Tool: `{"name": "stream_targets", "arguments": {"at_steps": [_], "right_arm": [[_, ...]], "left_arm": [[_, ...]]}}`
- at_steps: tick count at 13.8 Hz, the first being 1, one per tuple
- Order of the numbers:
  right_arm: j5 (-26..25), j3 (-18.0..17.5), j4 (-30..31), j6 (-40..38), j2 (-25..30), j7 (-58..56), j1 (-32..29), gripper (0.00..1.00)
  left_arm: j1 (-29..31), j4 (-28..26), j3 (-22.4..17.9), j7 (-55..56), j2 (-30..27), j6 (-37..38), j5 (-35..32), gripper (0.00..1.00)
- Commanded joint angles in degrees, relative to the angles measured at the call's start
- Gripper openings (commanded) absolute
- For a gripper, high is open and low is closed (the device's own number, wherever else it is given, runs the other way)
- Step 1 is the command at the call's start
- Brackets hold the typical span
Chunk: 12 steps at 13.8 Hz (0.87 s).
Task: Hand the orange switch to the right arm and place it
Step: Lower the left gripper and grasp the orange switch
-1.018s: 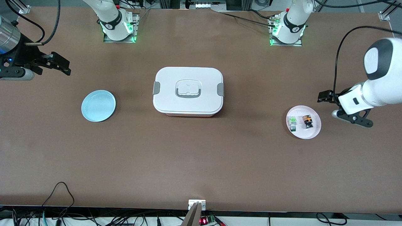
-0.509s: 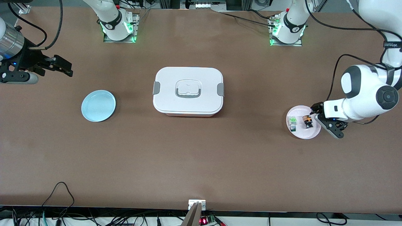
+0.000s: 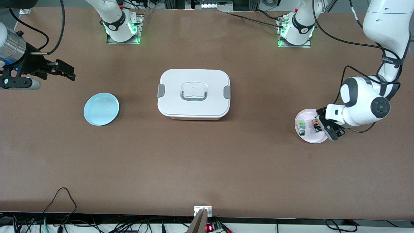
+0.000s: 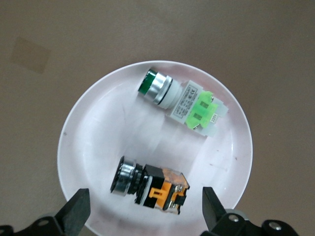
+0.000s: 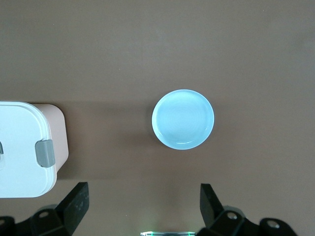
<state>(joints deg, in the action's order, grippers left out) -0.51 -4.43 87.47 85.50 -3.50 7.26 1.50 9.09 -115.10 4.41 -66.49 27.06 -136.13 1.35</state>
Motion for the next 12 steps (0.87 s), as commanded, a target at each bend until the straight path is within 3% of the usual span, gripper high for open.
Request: {"name": "stream_targets", "arguments": {"at_steps": [1,11,12], "right_arm": [[-0.7,-0.1,0.2,-0.7,0.6,0.3,-0.2,1.0],[-0.6,-0.1,0.2,-0.7,0.7,0.2,-0.2,1.0],[-0.6,-0.1,0.2,-0.7,0.7,0.2,-0.2,1.0]], "left_arm": [[0.7,-2.9,0.5,-5.1,-0.5,-4.1,1.1,1.0],[1.3,-3.1,0.5,-7.3,2.5,-9.7,1.1,1.0],[1.3,-3.1,0.5,-7.3,2.5,-9.7,1.1,0.95]]}}
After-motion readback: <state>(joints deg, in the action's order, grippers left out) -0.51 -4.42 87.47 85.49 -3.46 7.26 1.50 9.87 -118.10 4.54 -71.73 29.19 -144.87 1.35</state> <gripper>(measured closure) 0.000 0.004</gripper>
